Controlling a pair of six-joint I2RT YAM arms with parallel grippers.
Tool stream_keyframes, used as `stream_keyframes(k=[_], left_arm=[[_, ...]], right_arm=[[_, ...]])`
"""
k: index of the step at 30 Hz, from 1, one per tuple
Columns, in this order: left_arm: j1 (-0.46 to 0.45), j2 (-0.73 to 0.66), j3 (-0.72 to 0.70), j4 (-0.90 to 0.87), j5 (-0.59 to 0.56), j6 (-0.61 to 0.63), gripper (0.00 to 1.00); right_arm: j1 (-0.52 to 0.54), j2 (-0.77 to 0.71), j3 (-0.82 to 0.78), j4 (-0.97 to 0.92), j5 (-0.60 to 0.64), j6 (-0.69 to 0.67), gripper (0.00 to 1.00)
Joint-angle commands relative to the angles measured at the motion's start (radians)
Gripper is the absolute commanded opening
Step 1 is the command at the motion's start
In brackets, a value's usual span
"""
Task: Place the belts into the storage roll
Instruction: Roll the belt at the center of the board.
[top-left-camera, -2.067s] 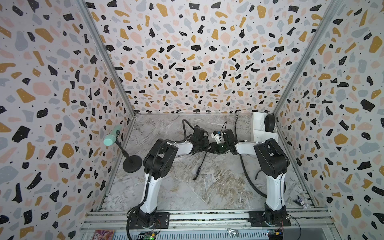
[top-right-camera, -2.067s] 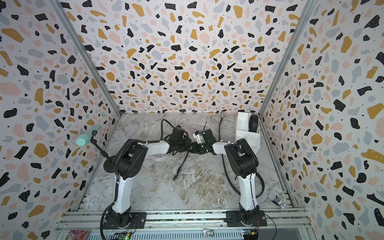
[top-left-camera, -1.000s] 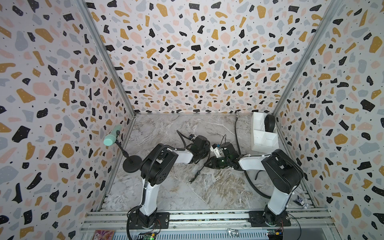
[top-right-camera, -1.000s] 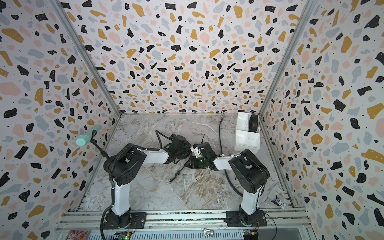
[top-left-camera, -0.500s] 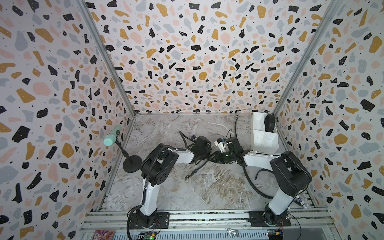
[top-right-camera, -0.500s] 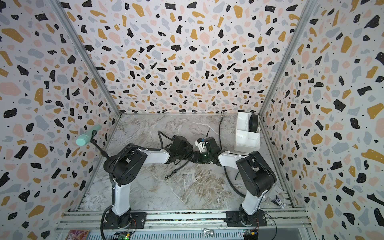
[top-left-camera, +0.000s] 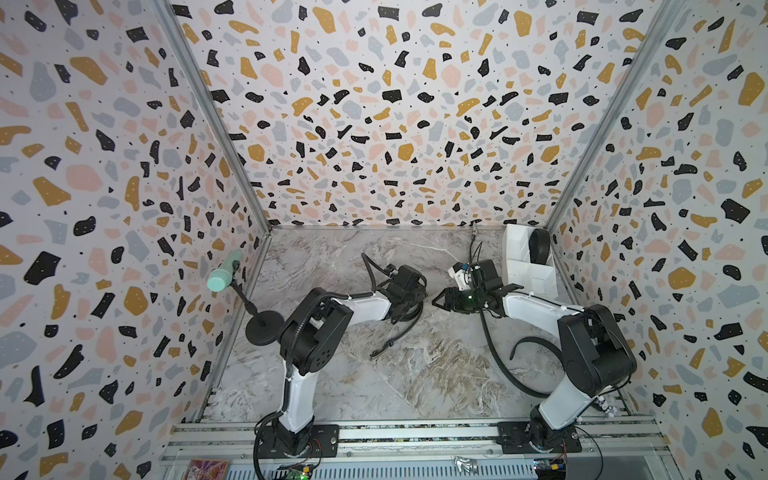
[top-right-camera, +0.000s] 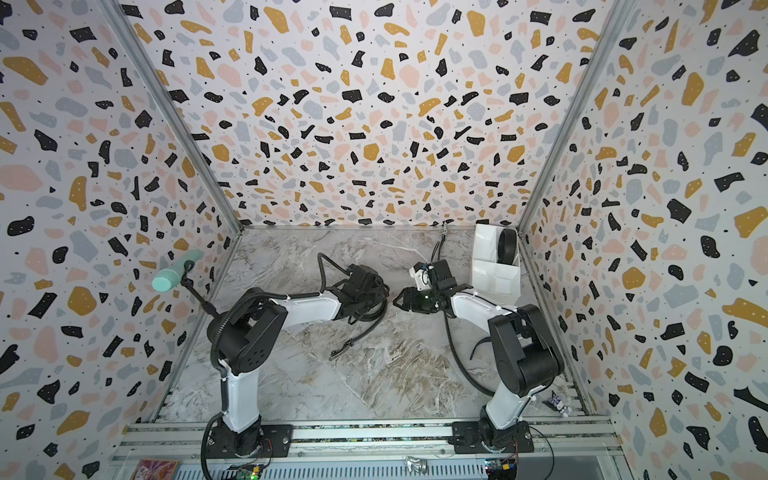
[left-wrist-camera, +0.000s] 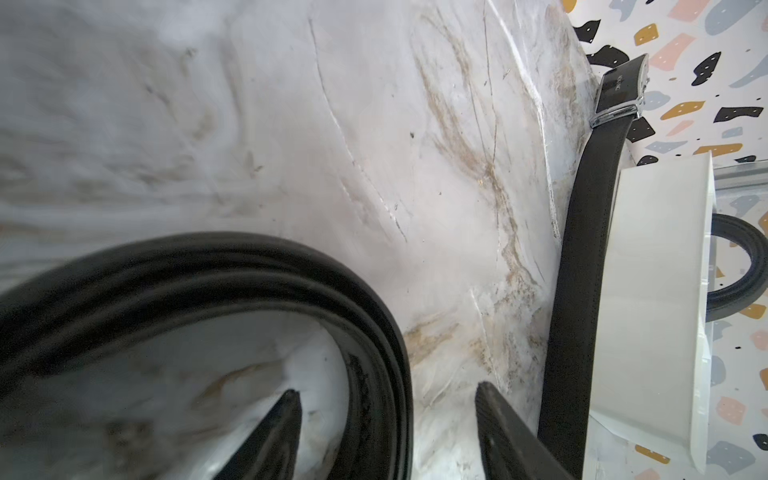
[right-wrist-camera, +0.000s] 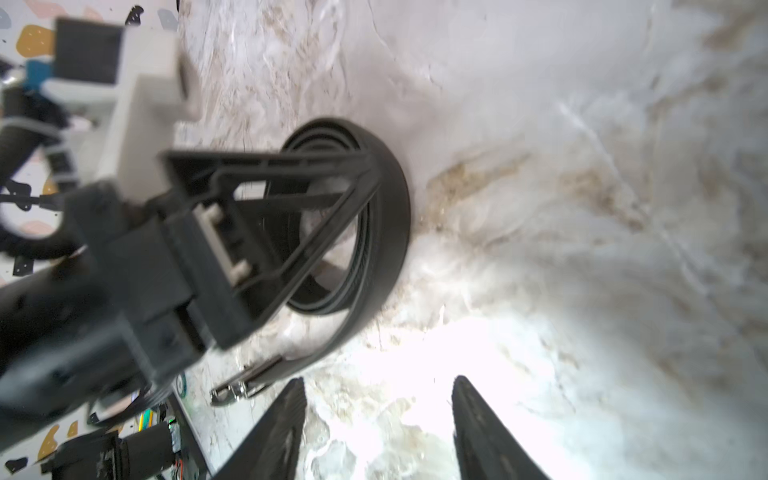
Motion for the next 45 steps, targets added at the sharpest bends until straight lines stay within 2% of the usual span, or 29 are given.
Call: stream_keyframes(k=[1,7,13,17,24,29,32,36,45], left_arm=[[-0.002,-0.105,-0.007,-0.058,-0.094,0.054,0.66],[0.000,-0.249,-0.092,-0.098,-0.145,0.123,0.69],[-0.006,-0.337,-0.159,-0.183,-0.068,0.353,0.70],[-0.008,-0.382,-0.223,-0.231,-0.045,0.468,0.70],[-0.033,-0.391,-0.334,-0.183,0.054,0.523,0.71],[-0.094,-0.365,-0.327,-0.183,0.109,0.603,0.76],[-0.134,-0.356,-0.316,-0.215,0.079,0.650,0.83],[-0.159,-0.333,-0.308,-0.239,-0.004,0.679,0.94],[-0.155,-0.281,-0.329,-0.302,-0.276,0.744,1.00]], right_arm=[[0.004,0.047,0.074,-0.026,0.031,-0.020,0.61],[0.073,0.199,0.275,-0.116,0.108,-0.077,0.70],[0.140,0.343,0.468,-0.267,0.232,-0.144,0.71],[0.173,0.400,0.530,-0.329,0.299,-0.180,0.67],[0.228,0.485,0.631,-0.458,0.424,-0.221,0.56],[0.238,0.497,0.639,-0.498,0.455,-0.228,0.40],[0.240,0.500,0.639,-0.512,0.463,-0.236,0.31],[0.244,0.505,0.644,-0.532,0.474,-0.247,0.26],[0.259,0.475,0.599,-0.560,0.500,-0.281,0.10]])
